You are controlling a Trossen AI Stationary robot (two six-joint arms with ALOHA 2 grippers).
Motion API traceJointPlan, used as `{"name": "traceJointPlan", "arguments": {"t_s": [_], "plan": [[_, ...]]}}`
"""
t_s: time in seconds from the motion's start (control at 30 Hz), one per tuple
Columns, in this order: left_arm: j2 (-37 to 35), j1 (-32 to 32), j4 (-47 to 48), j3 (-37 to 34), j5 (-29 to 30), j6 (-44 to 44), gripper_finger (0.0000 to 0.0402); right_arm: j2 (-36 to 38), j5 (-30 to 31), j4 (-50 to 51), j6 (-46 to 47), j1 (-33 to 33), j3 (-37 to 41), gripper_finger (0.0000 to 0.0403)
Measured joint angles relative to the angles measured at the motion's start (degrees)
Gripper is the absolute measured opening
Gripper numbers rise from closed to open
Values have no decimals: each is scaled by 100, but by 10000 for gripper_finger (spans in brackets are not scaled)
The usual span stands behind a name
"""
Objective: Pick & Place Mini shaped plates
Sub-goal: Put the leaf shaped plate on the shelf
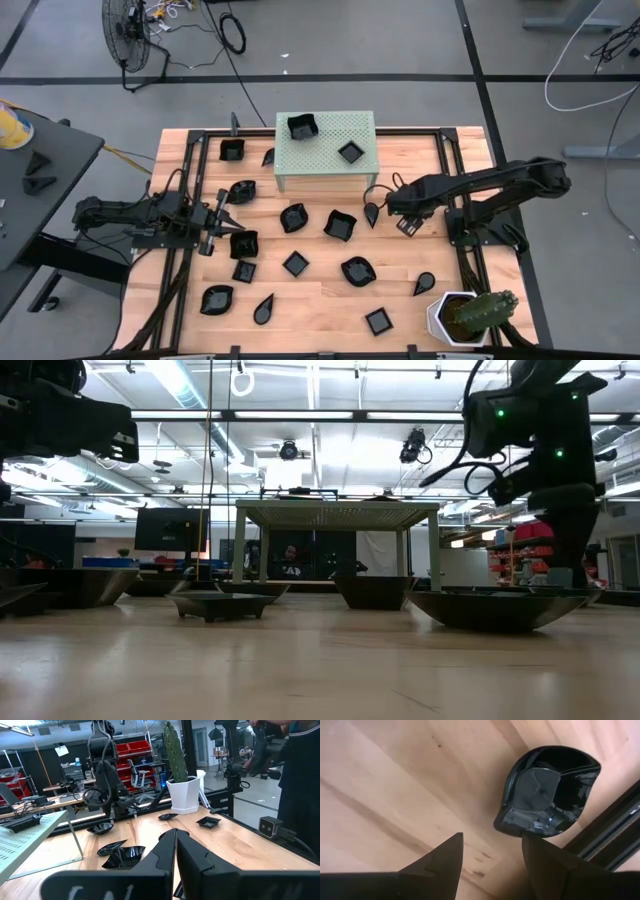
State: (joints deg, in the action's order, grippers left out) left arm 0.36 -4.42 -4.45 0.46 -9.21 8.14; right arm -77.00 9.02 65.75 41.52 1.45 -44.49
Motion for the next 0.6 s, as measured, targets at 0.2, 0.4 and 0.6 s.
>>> {"name": "traceJointPlan", "arguments": {"t_s": [0.2, 0.4, 0.6], "plan": [[0, 1, 0, 0, -1, -1, 23, -395, 336, -64, -21, -159, 0, 206], [0, 1, 0, 1, 0, 0, 23, -629, 513, -365, -14, -401, 0, 206], [0, 1, 0, 1, -1, -1, 23, -653, 535, -704, 228, -425, 220, 206]]}}
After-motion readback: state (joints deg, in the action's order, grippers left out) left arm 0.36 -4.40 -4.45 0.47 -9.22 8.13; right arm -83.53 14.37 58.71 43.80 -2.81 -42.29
